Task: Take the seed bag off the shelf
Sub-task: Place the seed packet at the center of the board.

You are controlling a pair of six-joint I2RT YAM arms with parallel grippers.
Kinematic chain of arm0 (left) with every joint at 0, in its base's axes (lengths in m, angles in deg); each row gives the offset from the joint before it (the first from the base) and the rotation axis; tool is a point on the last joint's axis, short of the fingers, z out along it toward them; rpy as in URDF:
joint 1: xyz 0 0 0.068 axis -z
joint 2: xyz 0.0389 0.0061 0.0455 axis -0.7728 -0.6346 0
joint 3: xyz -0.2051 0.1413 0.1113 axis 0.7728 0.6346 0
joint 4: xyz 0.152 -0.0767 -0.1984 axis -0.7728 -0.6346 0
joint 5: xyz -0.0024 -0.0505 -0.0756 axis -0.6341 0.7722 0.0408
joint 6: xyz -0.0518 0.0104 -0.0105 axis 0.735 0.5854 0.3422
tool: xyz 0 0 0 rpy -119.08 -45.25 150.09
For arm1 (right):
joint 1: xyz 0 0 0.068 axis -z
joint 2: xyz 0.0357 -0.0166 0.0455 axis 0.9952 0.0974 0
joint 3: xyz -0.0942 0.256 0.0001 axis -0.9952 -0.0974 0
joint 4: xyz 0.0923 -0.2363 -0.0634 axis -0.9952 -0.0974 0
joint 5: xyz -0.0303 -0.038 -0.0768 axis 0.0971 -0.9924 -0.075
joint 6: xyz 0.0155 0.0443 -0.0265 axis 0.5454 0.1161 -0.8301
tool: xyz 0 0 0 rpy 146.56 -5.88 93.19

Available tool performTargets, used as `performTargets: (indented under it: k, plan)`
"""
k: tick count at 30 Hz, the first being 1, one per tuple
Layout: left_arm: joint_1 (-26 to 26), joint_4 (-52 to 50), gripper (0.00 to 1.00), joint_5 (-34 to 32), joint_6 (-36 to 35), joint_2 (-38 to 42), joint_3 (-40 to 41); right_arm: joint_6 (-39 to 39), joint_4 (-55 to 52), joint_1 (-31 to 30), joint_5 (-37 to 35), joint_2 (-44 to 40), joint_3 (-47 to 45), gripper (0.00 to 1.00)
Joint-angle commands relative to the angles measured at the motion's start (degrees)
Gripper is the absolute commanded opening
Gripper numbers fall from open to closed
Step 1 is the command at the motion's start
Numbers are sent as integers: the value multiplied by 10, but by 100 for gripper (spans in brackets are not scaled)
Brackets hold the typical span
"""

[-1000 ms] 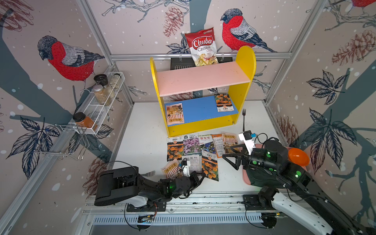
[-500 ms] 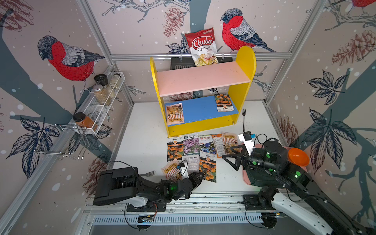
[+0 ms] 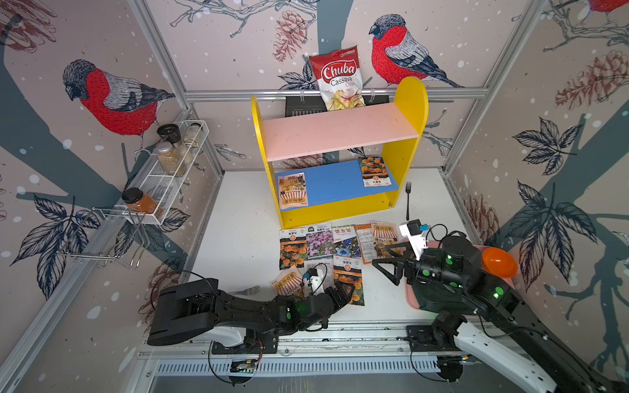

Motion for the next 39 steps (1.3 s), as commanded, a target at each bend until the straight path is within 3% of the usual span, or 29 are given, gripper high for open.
performTargets:
  k: [1,11,15,28,39]
  plan:
    - [-9,-100,96,8,-34,8,-15,-1,8,-2,-4,-3,-1,100]
    - [-42,-199,96,149,-153,-126,-150,-4,-6,-2,-19,-11,4,100]
    - [-42,-249,96,169,-186,-172,-206,-4,-17,-1,-24,-22,6,100]
    - [-41,-383,97,152,-209,-150,-251,-4,-28,-1,-34,-37,3,100]
    - [-42,-402,96,136,-274,-82,-282,-2,-18,-1,-68,-35,3,100]
